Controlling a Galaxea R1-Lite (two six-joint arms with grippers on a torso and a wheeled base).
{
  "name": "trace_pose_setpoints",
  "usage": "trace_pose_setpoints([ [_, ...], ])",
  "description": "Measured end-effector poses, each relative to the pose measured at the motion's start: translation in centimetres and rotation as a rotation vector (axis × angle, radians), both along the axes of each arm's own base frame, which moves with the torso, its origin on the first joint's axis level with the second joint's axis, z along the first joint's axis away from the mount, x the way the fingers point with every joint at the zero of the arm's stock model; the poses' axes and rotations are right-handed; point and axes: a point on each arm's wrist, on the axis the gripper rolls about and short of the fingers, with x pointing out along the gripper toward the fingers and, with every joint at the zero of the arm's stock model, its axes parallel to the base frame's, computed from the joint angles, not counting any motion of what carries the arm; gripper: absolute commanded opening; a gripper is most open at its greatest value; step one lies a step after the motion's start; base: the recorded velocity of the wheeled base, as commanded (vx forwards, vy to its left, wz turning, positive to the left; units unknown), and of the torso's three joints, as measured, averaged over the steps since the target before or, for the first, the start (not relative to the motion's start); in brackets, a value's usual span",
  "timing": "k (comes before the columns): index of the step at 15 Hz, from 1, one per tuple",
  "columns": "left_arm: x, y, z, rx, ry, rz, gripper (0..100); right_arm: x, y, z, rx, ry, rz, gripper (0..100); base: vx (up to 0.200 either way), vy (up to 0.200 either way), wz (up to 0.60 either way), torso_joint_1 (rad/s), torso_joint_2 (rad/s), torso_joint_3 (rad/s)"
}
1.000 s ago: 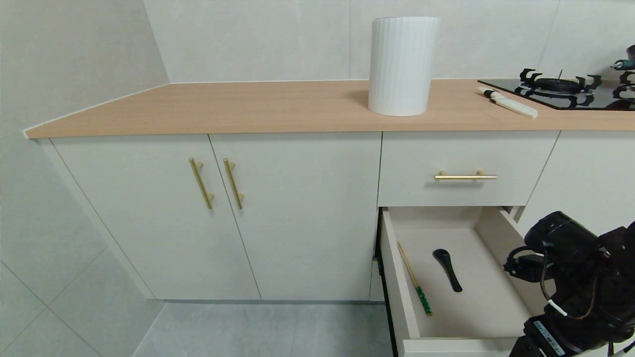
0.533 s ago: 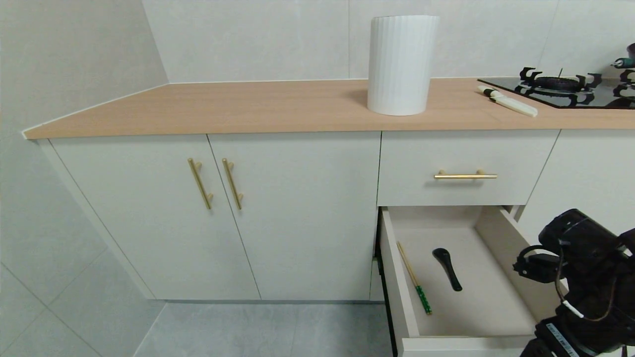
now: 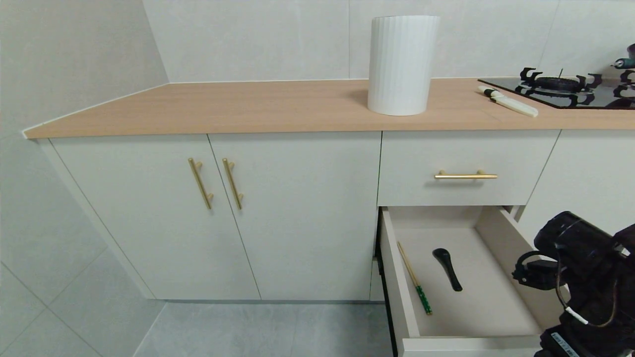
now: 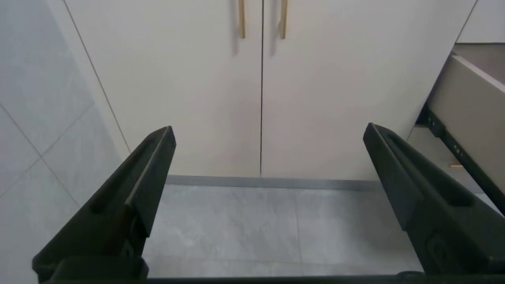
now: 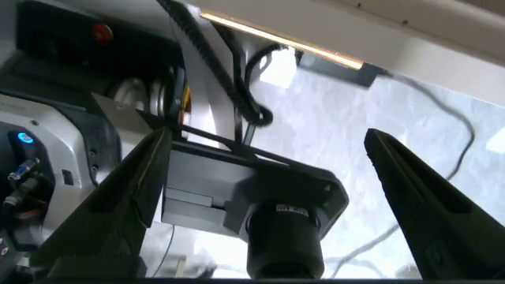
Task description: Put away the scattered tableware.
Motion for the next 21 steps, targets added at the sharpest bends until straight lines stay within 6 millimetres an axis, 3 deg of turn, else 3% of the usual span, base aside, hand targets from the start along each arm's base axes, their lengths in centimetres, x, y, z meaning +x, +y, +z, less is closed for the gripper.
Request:
trace_pose_setpoints([
  [5, 0.0, 0.0, 0.0, 0.0, 0.0, 0.0, 100, 1.8, 0.5, -2.2, -0.046, 0.065, -0.04, 100, 0.0, 0.0, 0.0, 0.0, 0.0, 0.0],
  [21, 0.0, 0.0, 0.0, 0.0, 0.0, 0.0, 100, 5.6, -0.3, -3.9, 0.012, -0.359, -0.23, 100, 0.0, 0.0, 0.0, 0.0, 0.0, 0.0],
])
